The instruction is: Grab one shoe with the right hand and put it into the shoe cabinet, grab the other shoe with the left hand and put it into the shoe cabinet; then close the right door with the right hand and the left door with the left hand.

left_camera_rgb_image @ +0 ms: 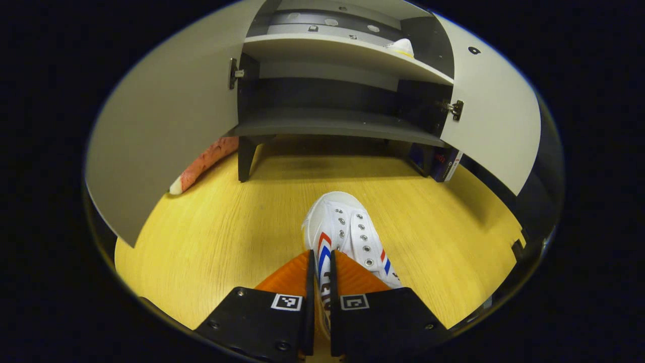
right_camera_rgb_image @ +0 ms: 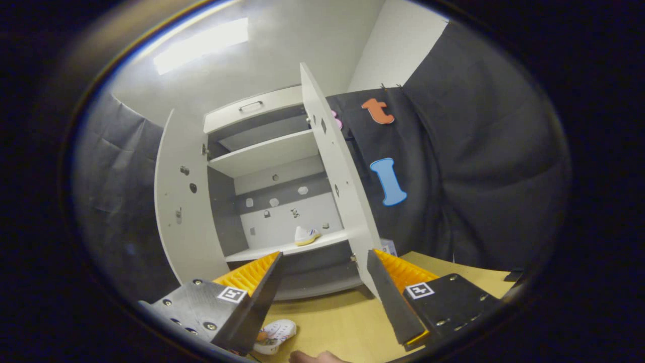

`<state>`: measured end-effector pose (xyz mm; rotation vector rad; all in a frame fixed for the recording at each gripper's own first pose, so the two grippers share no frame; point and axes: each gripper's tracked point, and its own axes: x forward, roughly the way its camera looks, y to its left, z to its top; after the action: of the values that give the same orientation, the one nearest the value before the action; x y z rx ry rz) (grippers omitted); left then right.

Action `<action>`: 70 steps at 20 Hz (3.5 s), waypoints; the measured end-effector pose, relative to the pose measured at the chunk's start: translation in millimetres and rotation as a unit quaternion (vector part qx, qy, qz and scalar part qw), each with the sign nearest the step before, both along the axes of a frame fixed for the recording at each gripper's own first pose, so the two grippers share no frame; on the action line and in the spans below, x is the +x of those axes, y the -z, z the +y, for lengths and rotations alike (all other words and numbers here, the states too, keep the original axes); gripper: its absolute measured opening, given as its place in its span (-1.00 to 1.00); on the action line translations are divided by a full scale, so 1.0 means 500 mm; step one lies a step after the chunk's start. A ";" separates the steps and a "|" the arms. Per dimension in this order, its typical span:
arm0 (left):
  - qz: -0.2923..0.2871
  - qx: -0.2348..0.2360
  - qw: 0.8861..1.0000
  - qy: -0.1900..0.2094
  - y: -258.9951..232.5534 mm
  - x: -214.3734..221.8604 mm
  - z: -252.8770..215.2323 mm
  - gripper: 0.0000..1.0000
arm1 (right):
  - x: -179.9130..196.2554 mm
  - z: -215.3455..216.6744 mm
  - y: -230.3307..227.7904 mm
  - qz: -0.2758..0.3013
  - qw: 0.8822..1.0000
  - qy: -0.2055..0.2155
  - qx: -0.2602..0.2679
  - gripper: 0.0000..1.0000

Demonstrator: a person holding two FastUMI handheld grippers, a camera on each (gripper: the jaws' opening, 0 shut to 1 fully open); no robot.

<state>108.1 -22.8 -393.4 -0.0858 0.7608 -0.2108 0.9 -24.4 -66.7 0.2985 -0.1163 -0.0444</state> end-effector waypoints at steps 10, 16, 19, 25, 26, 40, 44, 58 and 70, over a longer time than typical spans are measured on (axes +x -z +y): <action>-0.125 0.034 0.991 -0.012 -0.206 -0.011 0.031 -0.92 | -0.056 0.062 -0.028 -0.017 0.994 0.005 -0.107 0.97; -0.207 0.023 0.978 -0.018 -0.418 0.014 0.029 -0.94 | -0.064 0.088 -0.038 -0.031 0.992 0.004 -0.123 0.97; -0.247 0.014 0.969 -0.028 -0.524 0.044 0.037 -0.96 | -0.062 0.092 -0.027 -0.027 0.993 -0.002 -0.117 0.97; -0.320 0.018 0.946 -0.047 -0.711 0.152 0.041 -0.96 | -0.077 0.116 -0.023 -0.030 0.993 -0.025 -0.112 0.97; -0.329 0.022 0.943 -0.047 -0.731 0.165 0.043 -0.96 | -0.083 0.118 -0.025 -0.033 0.993 -0.028 -0.110 0.97; -0.327 -0.024 0.939 -0.102 -0.774 0.570 0.018 -0.92 | -0.153 0.015 -0.047 -0.076 0.991 -0.013 -0.111 0.97; -0.306 -0.004 0.946 -0.105 -0.710 0.634 0.018 -0.92 | -0.142 -0.002 -0.018 -0.060 0.992 -0.029 -0.104 0.97; -0.260 0.030 0.958 -0.120 -0.560 0.775 0.015 -0.89 | -0.027 0.055 0.131 0.019 0.989 -0.057 -0.133 0.97; -0.279 0.005 0.958 -0.061 -0.633 0.669 -0.069 0.93 | -0.029 0.012 0.149 0.038 0.995 -0.038 -0.090 0.97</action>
<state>442.7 -57.1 -76.9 -0.0592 0.1918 -0.1039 -13.9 -18.1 -141.4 0.1215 -0.0324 0.0293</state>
